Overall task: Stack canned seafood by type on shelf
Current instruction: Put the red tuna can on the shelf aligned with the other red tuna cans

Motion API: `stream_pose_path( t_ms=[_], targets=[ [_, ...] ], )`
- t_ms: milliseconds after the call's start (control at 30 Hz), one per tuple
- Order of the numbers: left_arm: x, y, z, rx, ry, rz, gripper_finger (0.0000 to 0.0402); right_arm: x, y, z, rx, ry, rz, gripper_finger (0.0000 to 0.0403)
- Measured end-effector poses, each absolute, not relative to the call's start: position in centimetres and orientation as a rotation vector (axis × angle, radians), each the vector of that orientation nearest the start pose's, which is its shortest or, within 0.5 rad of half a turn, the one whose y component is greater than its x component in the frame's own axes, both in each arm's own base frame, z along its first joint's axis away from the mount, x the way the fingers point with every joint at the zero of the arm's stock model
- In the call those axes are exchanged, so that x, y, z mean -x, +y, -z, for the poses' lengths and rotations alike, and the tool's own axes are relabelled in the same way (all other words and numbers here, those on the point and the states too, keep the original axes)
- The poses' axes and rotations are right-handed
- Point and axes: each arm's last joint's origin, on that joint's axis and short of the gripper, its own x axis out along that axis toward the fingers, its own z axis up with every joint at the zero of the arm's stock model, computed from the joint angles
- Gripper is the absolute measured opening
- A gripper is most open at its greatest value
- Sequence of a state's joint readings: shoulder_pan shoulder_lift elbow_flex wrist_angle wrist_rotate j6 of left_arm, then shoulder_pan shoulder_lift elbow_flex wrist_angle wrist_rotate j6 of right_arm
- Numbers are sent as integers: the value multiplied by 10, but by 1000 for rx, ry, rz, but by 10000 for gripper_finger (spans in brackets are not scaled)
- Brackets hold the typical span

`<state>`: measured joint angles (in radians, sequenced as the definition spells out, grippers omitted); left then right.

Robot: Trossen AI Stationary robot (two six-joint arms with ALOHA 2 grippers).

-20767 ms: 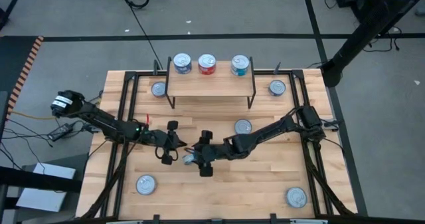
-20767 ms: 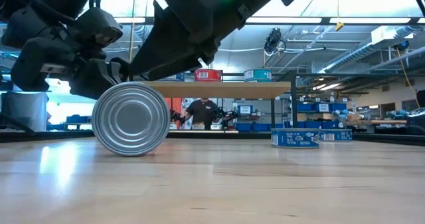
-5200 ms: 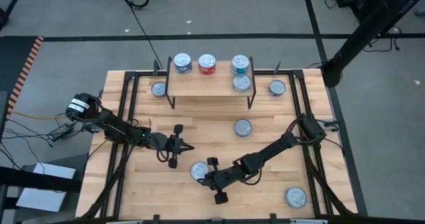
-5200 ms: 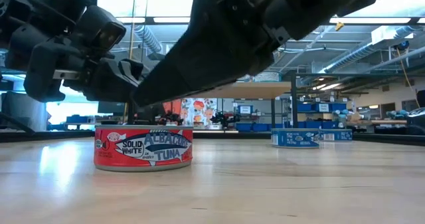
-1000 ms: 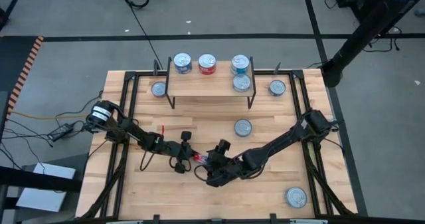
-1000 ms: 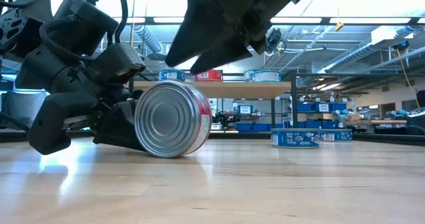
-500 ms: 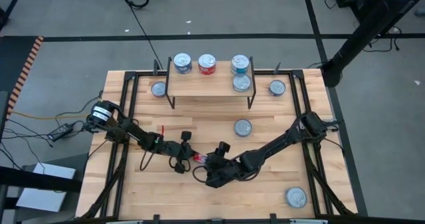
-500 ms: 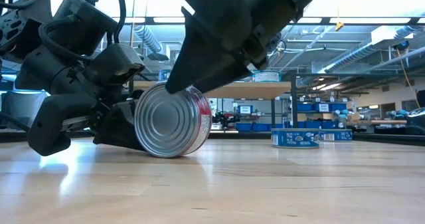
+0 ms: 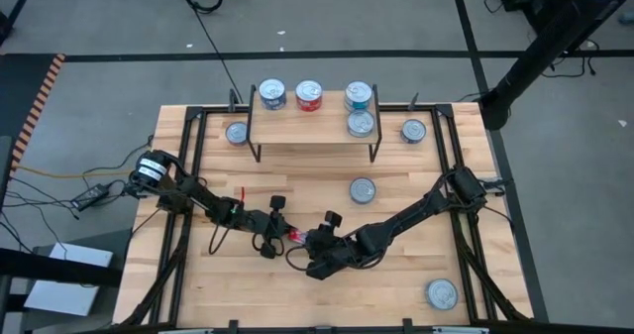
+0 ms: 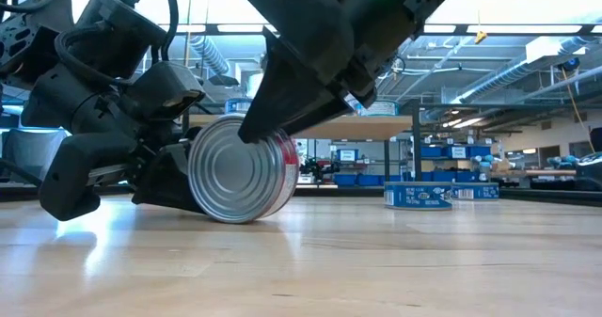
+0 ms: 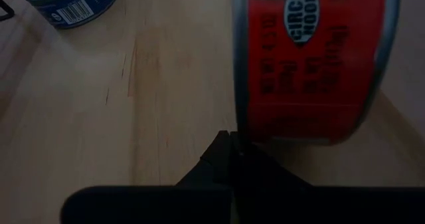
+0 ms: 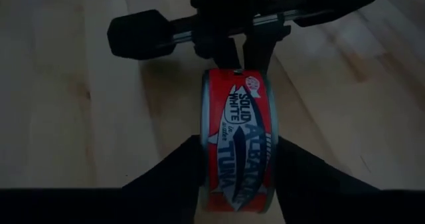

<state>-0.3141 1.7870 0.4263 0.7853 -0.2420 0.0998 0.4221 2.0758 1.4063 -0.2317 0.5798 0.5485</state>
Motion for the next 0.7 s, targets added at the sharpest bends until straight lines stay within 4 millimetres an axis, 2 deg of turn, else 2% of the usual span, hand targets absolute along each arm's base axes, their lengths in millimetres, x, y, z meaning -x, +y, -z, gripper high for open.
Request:
stream_pose_path(
  t_ms=[67, 467, 700],
  targets=[
    [-256, -76, -82, -255, 550, 98, 1, -403, 163, -158, -78, 717, 348, 150],
    [-256, -76, -86, -257, 540, 100, 1, -400, 162, -160, -21, 745, 331, 153],
    [-253, -81, -106, -231, 485, 111, 1, -388, 158, -175, 55, 791, 352, 153]
  ],
)
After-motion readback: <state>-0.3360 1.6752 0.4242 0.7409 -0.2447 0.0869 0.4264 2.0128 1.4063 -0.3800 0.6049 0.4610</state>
